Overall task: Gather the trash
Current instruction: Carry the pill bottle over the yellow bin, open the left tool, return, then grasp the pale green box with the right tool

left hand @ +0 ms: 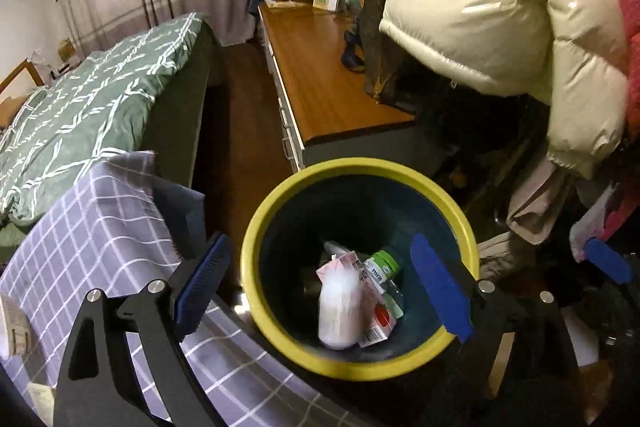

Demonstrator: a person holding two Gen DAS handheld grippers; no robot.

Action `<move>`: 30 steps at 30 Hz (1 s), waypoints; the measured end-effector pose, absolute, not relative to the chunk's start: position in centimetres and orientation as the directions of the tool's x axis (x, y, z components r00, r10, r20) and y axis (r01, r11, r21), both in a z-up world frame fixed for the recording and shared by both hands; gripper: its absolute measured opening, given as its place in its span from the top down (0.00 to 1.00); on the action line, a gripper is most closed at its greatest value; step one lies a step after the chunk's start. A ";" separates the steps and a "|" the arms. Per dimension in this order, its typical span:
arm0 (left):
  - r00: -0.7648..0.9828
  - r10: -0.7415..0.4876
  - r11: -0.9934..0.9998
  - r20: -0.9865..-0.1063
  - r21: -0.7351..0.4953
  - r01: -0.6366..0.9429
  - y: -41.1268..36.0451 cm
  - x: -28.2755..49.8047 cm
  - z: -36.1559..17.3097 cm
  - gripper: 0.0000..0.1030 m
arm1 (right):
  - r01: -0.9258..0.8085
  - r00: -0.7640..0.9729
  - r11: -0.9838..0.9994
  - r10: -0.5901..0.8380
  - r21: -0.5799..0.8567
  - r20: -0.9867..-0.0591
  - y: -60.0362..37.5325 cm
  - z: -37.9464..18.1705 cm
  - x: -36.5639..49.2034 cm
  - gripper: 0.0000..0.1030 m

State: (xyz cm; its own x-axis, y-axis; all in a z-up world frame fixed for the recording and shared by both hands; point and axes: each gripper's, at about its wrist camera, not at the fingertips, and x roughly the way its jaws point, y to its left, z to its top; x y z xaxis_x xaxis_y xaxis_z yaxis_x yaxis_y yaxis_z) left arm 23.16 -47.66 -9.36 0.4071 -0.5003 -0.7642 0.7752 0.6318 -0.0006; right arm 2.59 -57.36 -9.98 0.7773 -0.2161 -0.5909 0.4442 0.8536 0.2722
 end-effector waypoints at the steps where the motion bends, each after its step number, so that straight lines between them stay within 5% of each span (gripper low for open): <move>1: 0.421 -0.508 0.637 -0.752 0.001 0.771 -46.8 22.8 -8.6 0.12 | 0.441 0.777 0.855 -0.211 0.274 -0.593 -57.2 -10.1 2.6 0.36; 12: 0.626 -0.514 0.799 -0.586 -0.063 0.598 -27.0 21.1 -2.0 0.05 | 0.355 0.785 0.894 -0.127 0.272 -0.607 -52.9 -10.5 5.7 0.36; 23: 0.836 -0.168 0.985 -0.522 -0.049 0.168 -1.5 19.6 -3.9 0.05 | 0.180 0.779 0.962 -0.013 0.203 -0.627 -42.9 -9.1 10.8 0.36; 30: 0.846 -0.081 0.991 -0.528 -0.133 0.012 8.5 19.2 -6.7 0.05 | 0.045 0.760 0.981 0.088 0.188 -0.644 -34.2 -8.6 14.4 0.35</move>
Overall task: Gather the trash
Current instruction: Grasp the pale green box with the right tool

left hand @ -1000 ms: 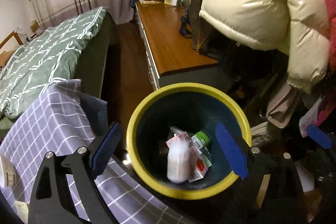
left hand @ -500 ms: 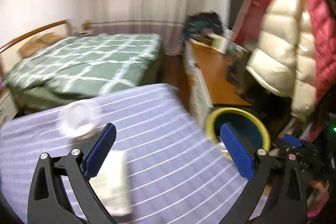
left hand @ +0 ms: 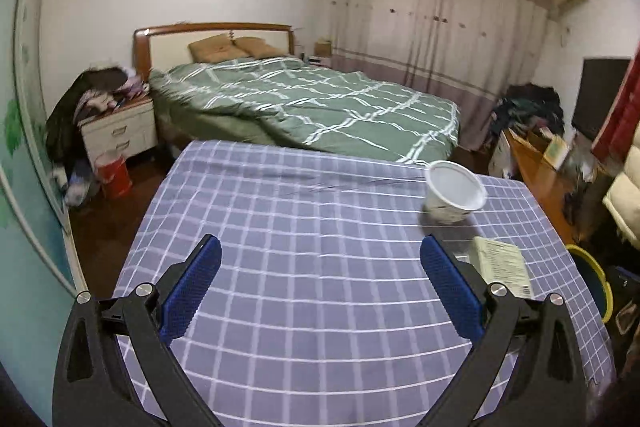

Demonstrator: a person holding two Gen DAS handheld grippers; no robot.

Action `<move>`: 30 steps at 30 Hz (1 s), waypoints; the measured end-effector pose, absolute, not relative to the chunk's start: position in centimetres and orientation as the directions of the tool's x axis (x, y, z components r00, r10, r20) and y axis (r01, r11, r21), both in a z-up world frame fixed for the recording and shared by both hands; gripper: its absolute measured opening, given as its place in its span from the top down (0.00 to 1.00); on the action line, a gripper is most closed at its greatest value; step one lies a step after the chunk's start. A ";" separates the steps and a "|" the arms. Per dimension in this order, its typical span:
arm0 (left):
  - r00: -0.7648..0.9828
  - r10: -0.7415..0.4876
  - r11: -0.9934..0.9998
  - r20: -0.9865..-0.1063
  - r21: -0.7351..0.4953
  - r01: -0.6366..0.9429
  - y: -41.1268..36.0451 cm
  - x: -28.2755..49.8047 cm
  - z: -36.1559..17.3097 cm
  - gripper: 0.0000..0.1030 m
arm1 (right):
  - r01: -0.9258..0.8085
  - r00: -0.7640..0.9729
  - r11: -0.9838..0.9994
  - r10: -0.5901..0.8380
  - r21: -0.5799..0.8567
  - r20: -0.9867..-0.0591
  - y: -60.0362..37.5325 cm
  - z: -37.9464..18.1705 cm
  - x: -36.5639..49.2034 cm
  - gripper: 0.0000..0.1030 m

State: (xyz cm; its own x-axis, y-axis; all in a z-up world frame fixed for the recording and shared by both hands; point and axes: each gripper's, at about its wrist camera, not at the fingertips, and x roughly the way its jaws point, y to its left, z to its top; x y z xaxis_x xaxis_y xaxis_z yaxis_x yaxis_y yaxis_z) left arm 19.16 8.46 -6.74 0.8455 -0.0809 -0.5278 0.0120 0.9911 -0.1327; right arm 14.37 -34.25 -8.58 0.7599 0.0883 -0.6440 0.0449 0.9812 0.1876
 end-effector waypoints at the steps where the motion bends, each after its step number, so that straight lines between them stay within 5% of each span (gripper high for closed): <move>1: 0.846 -0.080 0.990 -0.528 -0.138 0.008 9.0 19.1 -7.0 0.05 | 0.031 0.756 0.982 0.100 0.188 -0.647 -33.2 -8.7 14.8 0.35; 5: 0.847 -0.087 0.988 -0.525 -0.154 0.006 9.4 19.2 -7.5 0.05 | -0.029 0.721 0.978 0.163 0.206 -0.674 -28.6 -9.7 16.5 0.34; 10: 0.824 -0.124 0.983 -0.553 -0.183 0.025 9.2 19.2 -8.4 0.05 | -0.031 0.704 0.966 0.204 0.257 -0.681 -24.2 -10.5 18.1 0.13; 30: 0.836 -0.160 0.979 -0.524 -0.194 0.066 7.8 17.8 -7.5 0.05 | 0.077 0.650 0.986 0.063 0.147 -0.757 -18.3 -14.1 21.6 0.09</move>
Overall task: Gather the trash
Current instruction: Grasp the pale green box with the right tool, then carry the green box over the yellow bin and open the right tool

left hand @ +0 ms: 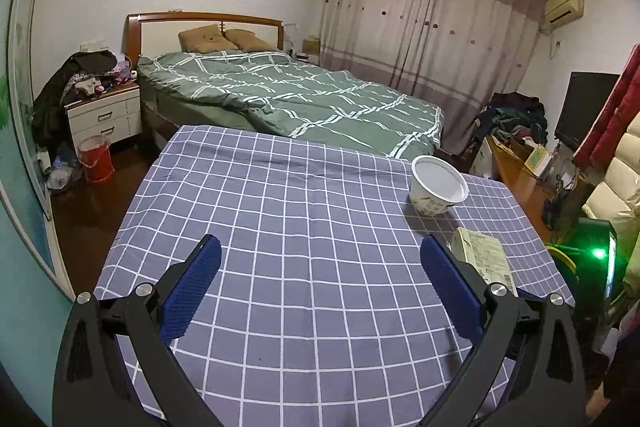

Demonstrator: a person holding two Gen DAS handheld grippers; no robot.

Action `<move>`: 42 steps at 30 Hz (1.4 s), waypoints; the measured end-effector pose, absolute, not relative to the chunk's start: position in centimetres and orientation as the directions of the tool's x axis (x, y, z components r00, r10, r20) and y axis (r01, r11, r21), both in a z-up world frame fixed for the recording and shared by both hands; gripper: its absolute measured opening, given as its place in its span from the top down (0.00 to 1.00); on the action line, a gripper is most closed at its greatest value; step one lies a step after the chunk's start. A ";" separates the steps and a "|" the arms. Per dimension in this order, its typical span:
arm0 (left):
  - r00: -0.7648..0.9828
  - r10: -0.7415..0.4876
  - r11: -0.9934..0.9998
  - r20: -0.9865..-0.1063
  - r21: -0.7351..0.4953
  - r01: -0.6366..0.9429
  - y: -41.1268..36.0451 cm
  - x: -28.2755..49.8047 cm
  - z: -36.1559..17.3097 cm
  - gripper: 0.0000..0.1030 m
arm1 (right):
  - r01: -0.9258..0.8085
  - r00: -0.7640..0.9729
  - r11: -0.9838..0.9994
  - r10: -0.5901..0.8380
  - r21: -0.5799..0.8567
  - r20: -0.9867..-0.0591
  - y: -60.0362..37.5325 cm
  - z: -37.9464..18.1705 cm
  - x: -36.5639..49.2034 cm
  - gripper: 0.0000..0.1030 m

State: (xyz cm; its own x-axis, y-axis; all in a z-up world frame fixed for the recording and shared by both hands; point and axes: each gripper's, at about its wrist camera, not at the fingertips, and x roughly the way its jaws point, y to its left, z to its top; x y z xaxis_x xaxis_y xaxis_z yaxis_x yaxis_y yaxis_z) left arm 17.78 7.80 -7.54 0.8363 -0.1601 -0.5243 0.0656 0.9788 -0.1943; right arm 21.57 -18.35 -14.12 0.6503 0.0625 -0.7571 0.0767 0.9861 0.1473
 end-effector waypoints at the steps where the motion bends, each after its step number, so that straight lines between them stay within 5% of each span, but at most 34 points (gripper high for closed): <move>1: 0.836 -0.161 0.979 -0.525 -0.192 0.068 7.7 17.8 -7.6 0.05 | 0.077 0.646 0.985 0.066 0.152 -0.760 -18.4 -14.2 21.7 0.11; 6: 0.833 -0.160 0.980 -0.529 -0.188 0.068 7.6 17.7 -7.7 0.05 | 0.082 0.625 0.983 0.076 0.163 -0.777 -18.9 -14.7 22.1 0.24; 19: 0.827 -0.144 0.984 -0.543 -0.167 0.062 7.3 18.1 -8.3 0.05 | 0.008 0.652 0.960 0.207 0.280 -0.730 -24.4 -12.1 19.1 0.27; 42: 0.795 -0.140 0.990 -0.590 -0.067 0.125 4.6 19.6 -10.3 0.05 | 0.138 0.751 0.917 0.148 0.373 -0.643 -40.9 -8.4 15.2 0.28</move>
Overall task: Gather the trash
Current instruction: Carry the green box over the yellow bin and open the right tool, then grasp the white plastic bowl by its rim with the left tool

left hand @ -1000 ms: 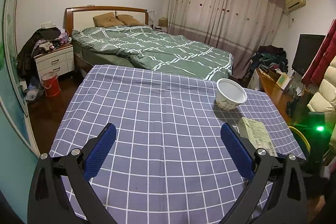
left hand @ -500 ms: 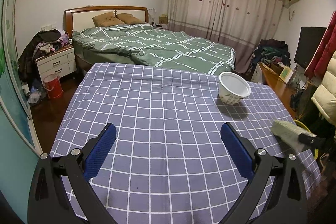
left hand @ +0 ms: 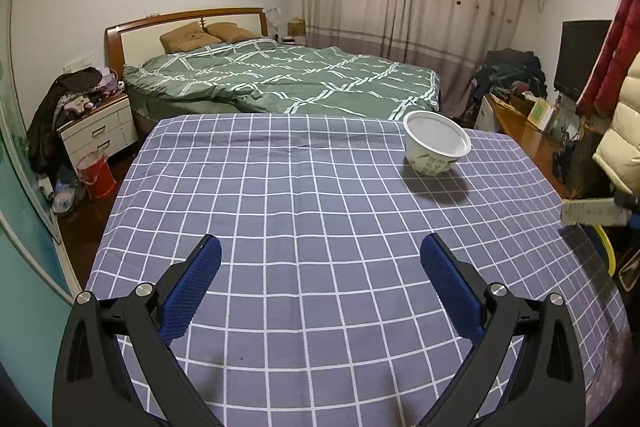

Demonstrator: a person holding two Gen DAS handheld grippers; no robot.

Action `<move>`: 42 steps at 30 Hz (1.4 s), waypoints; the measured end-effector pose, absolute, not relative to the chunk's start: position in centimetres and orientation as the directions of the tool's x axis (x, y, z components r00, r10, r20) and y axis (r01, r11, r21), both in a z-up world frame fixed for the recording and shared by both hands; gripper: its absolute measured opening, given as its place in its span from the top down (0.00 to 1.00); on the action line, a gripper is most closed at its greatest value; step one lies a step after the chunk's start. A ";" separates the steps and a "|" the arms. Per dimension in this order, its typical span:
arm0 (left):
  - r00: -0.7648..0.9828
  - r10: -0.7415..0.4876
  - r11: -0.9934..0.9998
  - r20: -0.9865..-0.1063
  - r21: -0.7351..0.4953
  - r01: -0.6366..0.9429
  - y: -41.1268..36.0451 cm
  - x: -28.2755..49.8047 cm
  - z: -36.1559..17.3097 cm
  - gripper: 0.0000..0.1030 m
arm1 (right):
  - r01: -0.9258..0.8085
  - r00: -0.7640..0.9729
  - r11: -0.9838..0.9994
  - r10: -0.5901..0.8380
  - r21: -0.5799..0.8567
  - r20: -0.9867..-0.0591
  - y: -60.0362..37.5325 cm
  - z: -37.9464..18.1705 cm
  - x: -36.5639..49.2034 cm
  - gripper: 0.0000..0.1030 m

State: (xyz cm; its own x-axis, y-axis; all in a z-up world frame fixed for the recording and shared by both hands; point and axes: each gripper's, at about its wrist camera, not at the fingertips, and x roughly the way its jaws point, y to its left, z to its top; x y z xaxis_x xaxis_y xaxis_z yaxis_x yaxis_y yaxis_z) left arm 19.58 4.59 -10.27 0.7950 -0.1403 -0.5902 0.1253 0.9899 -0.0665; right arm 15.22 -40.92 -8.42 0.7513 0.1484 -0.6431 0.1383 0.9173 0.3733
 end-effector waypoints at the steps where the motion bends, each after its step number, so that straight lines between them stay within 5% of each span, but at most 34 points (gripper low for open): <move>1: 0.793 -0.143 0.989 -0.592 -0.066 0.129 4.5 19.6 -10.3 0.05 | 0.130 0.753 0.917 0.156 0.377 -0.640 -40.9 -8.3 15.3 0.28; 10: 0.766 -0.197 0.977 -0.611 -0.060 0.203 1.9 19.6 -9.7 0.05 | 0.215 0.799 0.913 0.040 0.348 -0.600 -44.9 -6.1 15.4 0.28; 23: 0.623 -0.332 0.917 -0.709 -0.087 0.390 -7.5 25.4 -10.6 0.05 | 0.489 0.663 0.845 -0.197 0.218 -0.722 -55.0 -12.0 17.8 0.24; 42: 0.598 -0.237 0.962 -0.766 -0.100 0.254 -12.5 37.0 -13.1 0.05 | 0.436 0.727 0.852 -0.144 0.290 -0.672 -54.3 -11.1 16.1 0.20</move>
State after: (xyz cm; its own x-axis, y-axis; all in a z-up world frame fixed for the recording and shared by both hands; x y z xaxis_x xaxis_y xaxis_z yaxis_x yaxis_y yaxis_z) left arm 36.95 -12.52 -13.15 0.5976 -0.2369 -0.7660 0.2536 0.9622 -0.0997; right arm 16.12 -54.35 -11.08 0.7267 -0.1436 -0.6718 0.4363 0.8518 0.2899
